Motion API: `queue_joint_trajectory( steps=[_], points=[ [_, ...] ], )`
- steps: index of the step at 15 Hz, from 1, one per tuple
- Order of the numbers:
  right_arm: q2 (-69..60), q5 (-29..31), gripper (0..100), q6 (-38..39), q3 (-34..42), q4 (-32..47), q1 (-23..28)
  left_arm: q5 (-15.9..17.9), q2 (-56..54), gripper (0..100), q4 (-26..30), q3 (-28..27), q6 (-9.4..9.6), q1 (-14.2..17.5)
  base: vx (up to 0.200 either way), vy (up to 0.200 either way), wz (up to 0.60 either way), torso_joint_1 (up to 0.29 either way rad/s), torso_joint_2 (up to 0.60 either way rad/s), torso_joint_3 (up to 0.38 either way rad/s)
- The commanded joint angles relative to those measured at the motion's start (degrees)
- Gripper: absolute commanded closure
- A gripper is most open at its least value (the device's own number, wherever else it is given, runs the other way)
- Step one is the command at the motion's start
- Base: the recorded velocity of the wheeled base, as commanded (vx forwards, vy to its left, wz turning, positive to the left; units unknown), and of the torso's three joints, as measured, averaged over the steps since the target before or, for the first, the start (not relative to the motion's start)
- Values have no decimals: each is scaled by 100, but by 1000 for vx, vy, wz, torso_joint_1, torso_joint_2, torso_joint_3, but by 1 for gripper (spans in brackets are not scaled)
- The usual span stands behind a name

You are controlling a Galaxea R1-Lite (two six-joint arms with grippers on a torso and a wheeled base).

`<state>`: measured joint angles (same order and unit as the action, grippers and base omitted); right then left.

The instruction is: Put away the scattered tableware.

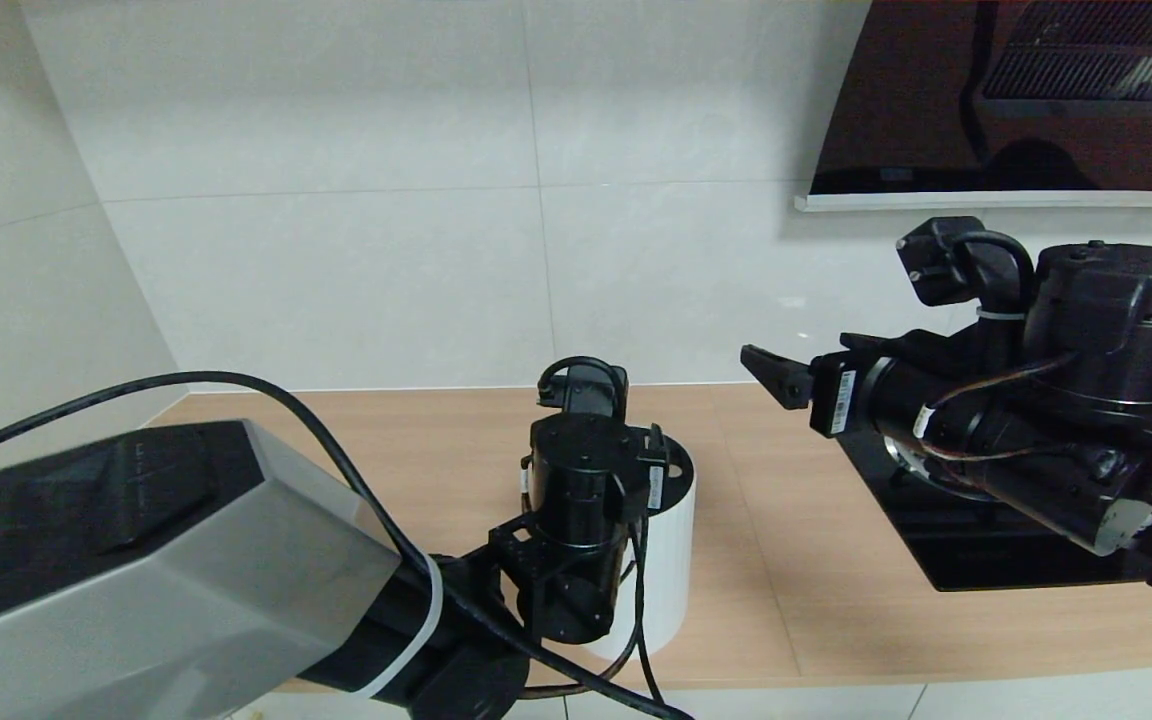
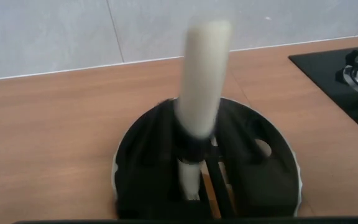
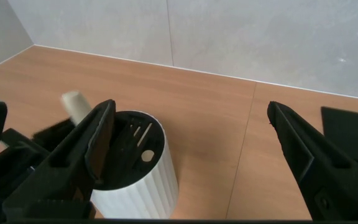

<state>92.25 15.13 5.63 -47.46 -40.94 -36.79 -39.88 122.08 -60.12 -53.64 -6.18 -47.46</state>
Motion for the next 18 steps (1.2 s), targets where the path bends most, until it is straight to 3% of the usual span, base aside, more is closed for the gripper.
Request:
queue_joint_trajectory(
  steps=[1, 6, 9, 14, 18],
  points=[
    [13, -1, 0, -1, 0, -2, -3, -3, -26, 0, 9, 3, -15, 0, 0, 0, 0, 0, 0, 0],
    [4, -1, 0, 8, 0, 7, -3, -11, -131, 0, 9, 73, -15, 0, 0, 0, 0, 0, 0, 0],
    [-22, -19, 0, 17, -9, -2, -12, 156, -817, 0, 9, 433, -24, 8, 0, 0, 0, 0, 0, 0],
    [-392, -45, 0, -9, 17, 42, 14, 1307, -2680, 0, 106, 1277, -15, 52, 0, 0, 0, 0, 0, 0],
    [-796, -10, 0, -590, 272, 51, 14, 1527, -3779, 0, 607, 1576, -15, 334, 0, 0, 0, 0, 0, 0]
  ],
)
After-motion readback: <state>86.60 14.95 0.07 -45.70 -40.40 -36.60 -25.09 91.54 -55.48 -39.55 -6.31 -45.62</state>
